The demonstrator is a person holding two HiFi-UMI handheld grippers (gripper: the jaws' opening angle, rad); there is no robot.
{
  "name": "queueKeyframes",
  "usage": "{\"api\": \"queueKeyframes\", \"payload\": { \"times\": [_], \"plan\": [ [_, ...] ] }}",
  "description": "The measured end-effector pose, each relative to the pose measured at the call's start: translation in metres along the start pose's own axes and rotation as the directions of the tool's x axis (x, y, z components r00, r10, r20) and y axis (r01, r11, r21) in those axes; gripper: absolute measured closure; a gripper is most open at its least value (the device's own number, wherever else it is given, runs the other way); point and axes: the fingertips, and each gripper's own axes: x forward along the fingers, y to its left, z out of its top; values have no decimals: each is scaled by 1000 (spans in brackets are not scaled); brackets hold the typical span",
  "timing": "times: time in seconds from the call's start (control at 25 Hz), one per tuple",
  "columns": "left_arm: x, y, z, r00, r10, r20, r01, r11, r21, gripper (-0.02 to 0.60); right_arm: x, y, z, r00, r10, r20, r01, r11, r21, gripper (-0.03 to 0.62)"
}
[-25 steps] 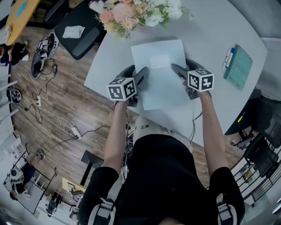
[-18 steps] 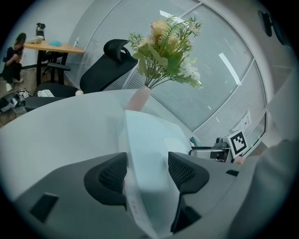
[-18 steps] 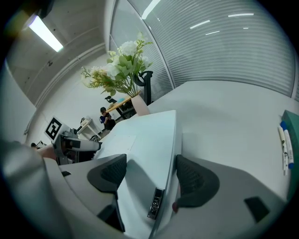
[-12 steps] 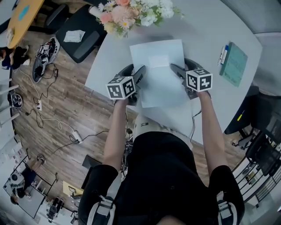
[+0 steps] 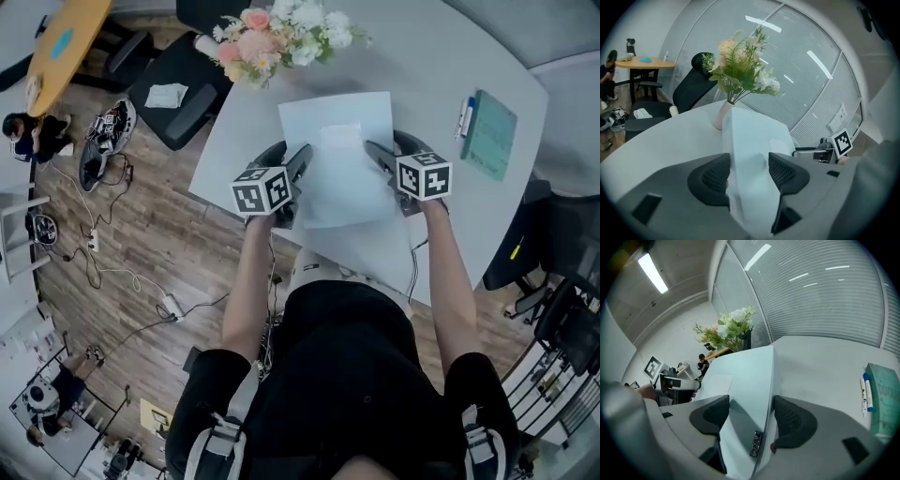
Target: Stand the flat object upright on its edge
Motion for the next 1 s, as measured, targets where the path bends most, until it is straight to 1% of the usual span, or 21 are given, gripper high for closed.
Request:
{"api": "queueKeyframes", "payload": {
  "times": [0.12, 0.24, 0.6, 1.0],
  "plan": [
    [-6, -9, 8, 1000, -3, 14, 3, 1000, 18, 316, -12, 2, 7, 1000, -12, 25, 12, 1000, 2, 276],
    [-9, -17, 18, 999, -3, 38, 2, 1000, 31, 337, -24, 2, 14, 998, -23, 54, 23, 1000, 9, 284],
    [-17, -46, 36, 997, -33, 72, 27, 996, 87, 351, -59, -1, 27, 991, -54, 121, 52, 998, 17, 307],
    [-33, -72, 53, 992, -59, 114, 43, 989, 138, 354, -91, 3, 41, 981, -73, 179, 75, 997, -5, 328]
  ]
}}
